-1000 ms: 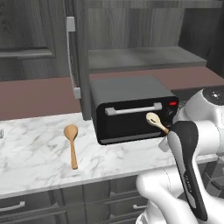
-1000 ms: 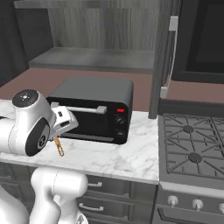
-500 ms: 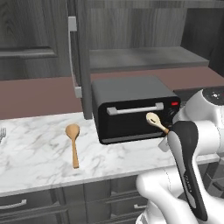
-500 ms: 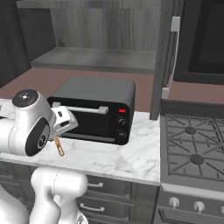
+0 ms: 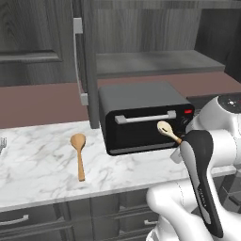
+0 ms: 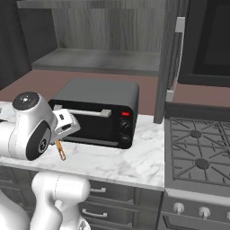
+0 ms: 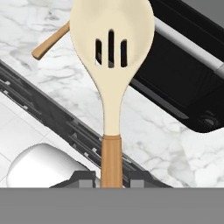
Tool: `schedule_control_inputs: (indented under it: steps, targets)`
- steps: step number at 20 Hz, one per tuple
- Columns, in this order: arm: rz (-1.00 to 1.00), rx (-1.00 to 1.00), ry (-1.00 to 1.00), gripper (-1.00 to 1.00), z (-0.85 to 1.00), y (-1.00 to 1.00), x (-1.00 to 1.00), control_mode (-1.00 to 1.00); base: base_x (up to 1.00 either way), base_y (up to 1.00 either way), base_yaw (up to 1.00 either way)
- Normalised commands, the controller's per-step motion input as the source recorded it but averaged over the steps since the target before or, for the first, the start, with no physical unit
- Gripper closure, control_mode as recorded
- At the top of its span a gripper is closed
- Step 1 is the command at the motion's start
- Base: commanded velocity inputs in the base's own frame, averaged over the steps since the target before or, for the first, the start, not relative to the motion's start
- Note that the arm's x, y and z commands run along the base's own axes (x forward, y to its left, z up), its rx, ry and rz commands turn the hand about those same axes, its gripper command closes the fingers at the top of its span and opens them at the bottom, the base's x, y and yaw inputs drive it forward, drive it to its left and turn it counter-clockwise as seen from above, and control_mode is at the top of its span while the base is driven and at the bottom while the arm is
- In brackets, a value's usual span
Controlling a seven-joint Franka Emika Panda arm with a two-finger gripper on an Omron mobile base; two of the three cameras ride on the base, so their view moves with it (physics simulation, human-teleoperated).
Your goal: Organize the utensils by type. Pick up the wooden spoons from the counter and place them in the open cabinet. Then pick up the metallic utensils from the counter and place them in the open drawer.
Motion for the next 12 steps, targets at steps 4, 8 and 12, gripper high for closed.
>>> schedule_control_inputs:
  steps: [4, 8, 12]
  targets:
    - [0.00, 0.00, 0.00, 1.00, 0.00, 0.00, 0.00, 1.00, 0.10, 0.00, 0.00]
    - [0.00, 0.00, 0.00, 1.00, 0.00, 0.00, 0.00, 1.00, 0.12, 0.00, 0.00]
    - [0.00, 0.00, 0.00, 1.00, 0.00, 0.00, 0.00, 1.00, 0.07, 0.00, 0.00]
